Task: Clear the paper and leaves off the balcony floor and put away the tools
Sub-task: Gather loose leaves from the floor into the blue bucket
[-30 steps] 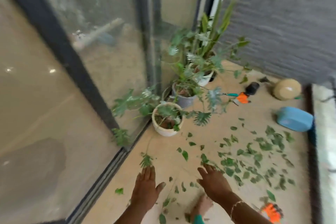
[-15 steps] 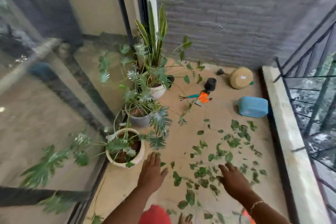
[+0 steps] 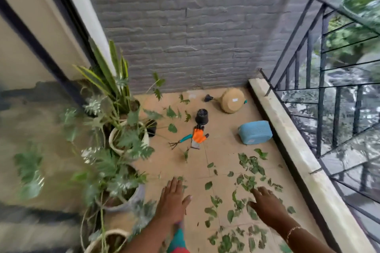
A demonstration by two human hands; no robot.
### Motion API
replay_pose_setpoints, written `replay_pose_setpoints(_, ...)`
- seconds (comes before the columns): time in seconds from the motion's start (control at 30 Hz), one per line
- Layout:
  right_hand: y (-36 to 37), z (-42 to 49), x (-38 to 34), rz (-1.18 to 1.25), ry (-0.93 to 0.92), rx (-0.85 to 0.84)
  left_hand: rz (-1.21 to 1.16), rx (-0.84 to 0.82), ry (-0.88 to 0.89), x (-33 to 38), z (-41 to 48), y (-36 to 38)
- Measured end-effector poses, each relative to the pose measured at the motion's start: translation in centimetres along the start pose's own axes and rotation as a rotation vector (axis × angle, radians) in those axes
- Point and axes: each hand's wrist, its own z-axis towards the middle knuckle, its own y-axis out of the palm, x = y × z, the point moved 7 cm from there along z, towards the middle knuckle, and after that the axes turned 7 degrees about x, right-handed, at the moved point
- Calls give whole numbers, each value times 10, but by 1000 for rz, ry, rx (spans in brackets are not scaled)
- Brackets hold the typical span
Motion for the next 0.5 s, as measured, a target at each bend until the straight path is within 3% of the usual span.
replay_pose_setpoints(0.27, -67, 113, -21, 216, 196, 60, 107, -39, 86, -20, 141, -102)
replay_pose_setpoints(0.5, -86, 165, 11, 304, 359, 82, 160, -45, 209, 43, 248, -147)
